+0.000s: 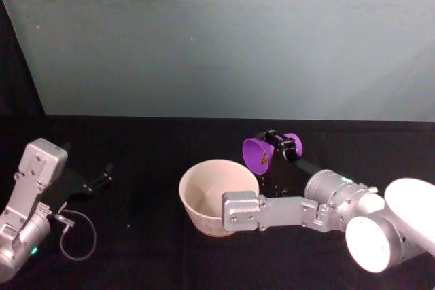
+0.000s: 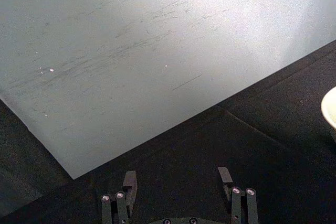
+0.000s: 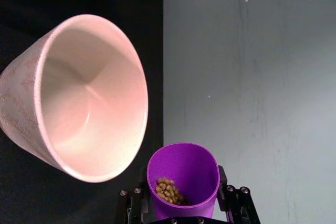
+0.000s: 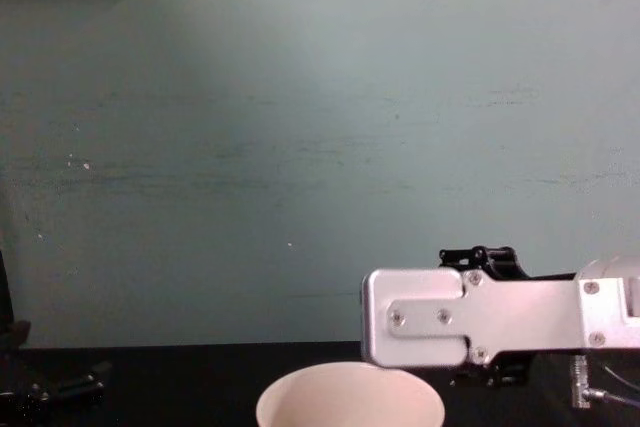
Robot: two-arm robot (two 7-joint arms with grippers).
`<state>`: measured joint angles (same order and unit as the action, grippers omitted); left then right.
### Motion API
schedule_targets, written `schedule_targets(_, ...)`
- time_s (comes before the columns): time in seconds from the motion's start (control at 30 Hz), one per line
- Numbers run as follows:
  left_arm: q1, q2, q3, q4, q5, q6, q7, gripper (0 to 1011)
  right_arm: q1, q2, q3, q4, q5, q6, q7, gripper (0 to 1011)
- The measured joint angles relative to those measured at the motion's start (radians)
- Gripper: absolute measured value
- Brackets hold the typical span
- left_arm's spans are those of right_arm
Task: Pick up the cup and pour the mung beans from the cup into the bowl.
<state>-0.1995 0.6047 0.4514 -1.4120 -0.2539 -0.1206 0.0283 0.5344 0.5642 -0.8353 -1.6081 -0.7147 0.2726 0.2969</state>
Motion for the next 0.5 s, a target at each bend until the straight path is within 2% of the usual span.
schedule_targets(0.4,0.0,0.0,0.0,0.0,0.0,0.0,0.0,1000,0.015,-0.01,-0.048,0.004,-0.135,0.011,0.015,722)
schedule_targets(0.5,0.0,0.0,0.0,0.0,0.0,0.0,0.0,1000,0.02,-0.013,-0.067,0.01,-0.185,0.014,0.019,722)
